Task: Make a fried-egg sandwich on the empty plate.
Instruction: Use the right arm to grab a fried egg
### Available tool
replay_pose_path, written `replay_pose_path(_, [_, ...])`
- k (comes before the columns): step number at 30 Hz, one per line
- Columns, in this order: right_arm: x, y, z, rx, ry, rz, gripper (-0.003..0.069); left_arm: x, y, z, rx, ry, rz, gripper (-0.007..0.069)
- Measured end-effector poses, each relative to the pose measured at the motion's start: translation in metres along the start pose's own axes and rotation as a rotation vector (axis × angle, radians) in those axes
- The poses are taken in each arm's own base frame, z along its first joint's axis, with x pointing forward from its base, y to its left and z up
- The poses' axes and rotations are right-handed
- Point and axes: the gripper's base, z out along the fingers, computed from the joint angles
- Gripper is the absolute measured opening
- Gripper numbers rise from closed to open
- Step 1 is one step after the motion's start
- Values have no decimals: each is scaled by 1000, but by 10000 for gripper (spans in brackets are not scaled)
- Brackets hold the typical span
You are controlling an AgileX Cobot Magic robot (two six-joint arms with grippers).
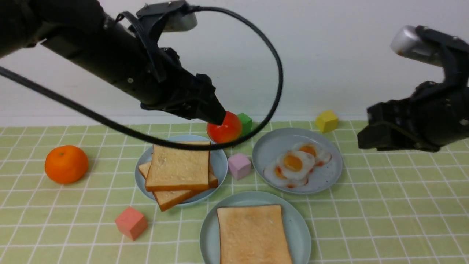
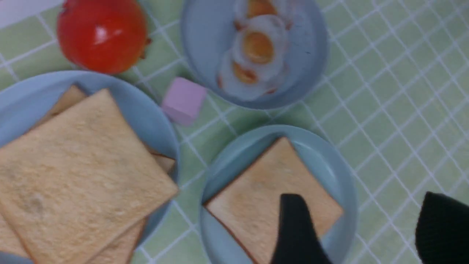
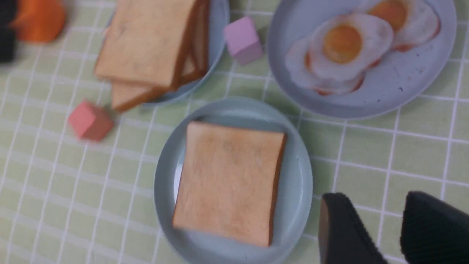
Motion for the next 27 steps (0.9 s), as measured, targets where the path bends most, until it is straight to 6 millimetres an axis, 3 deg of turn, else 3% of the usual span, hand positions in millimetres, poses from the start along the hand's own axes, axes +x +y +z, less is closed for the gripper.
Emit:
replay_pose_path(3, [-9, -11, 29, 27, 8, 131, 295, 5, -25, -5, 35, 5, 26, 254])
replay_pose_path(4, [-13, -23, 55, 44, 36, 225, 309, 10, -35, -1, 41, 10, 30, 162])
replay_pose_path(7, [-19, -44, 89, 46, 58, 346, 340, 21, -51, 14, 29, 35, 55, -1])
replay_pose_path(12, [-29, -62, 136, 11, 65, 386, 386, 31, -63, 28, 25, 41, 95, -13])
replay_pose_path(18, [-30, -73, 174, -11, 69, 424, 395, 30, -61, 28, 5, 22, 106, -13])
replay_pose_path(27, [-21, -88, 204, 12, 71, 494, 393, 30, -60, 28, -2, 22, 113, -13])
